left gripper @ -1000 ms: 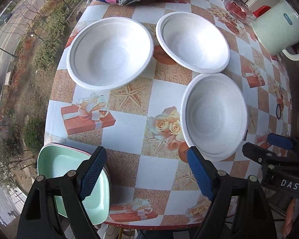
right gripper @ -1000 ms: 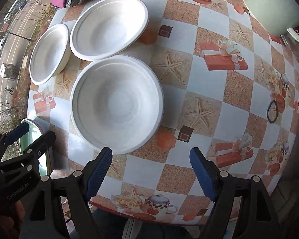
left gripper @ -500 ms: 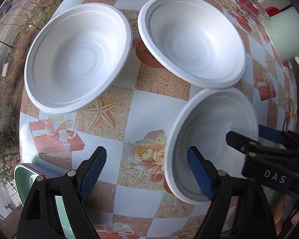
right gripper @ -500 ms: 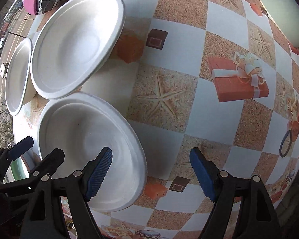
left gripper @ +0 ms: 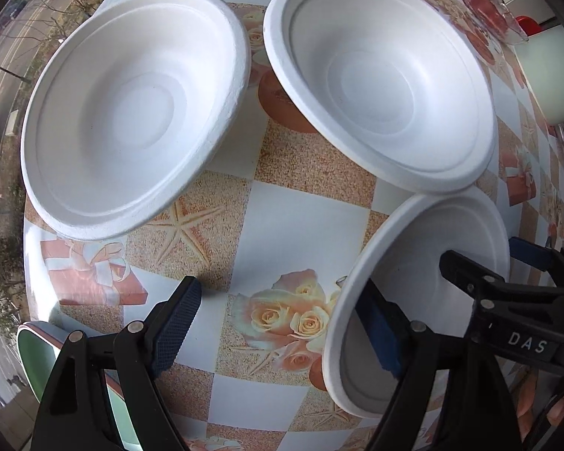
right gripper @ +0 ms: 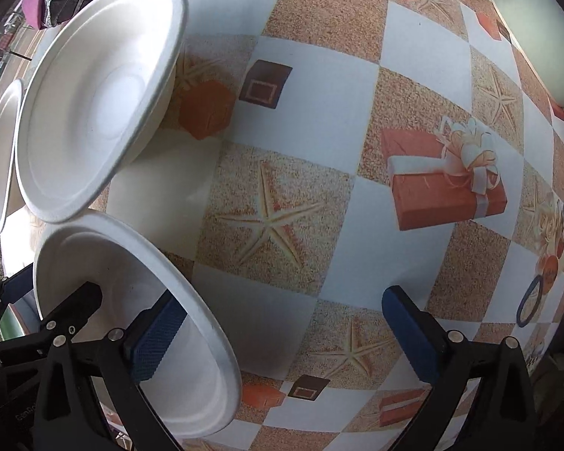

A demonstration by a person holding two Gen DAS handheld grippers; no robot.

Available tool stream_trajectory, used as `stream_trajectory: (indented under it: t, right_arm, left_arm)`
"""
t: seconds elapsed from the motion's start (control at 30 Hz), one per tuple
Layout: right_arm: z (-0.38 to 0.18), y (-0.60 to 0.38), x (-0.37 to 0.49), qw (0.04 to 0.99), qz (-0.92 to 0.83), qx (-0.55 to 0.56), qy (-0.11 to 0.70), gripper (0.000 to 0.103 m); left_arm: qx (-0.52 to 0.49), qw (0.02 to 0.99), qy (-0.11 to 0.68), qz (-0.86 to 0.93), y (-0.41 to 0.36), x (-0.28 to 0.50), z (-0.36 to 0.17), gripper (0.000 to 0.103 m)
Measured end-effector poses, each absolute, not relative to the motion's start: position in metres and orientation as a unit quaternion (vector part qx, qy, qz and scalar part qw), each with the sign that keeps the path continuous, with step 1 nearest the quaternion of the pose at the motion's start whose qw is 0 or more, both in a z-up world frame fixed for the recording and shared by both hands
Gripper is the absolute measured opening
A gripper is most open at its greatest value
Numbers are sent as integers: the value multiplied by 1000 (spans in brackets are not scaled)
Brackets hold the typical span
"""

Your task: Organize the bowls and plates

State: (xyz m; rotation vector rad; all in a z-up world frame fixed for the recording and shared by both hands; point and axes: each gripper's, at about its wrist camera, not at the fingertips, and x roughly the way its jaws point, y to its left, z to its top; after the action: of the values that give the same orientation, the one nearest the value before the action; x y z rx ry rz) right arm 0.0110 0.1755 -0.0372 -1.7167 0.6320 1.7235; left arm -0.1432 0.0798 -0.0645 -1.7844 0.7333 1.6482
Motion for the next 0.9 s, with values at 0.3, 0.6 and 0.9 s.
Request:
stream_trajectory:
  t: [0.3,0.6,0.9]
  right_arm:
    - [-24,150,8,272,683,-642,215,59]
    - [-34,122,28,236,668,-656,259,21]
    - [-53,68,86,243,639,-681,262,22]
  left_arm:
    - [-648,329,319,608,103,-110,-62,60]
    - [-609,376,388,580,118,-62,-62,40]
    - [-587,412,444,537,83,21,-69,42]
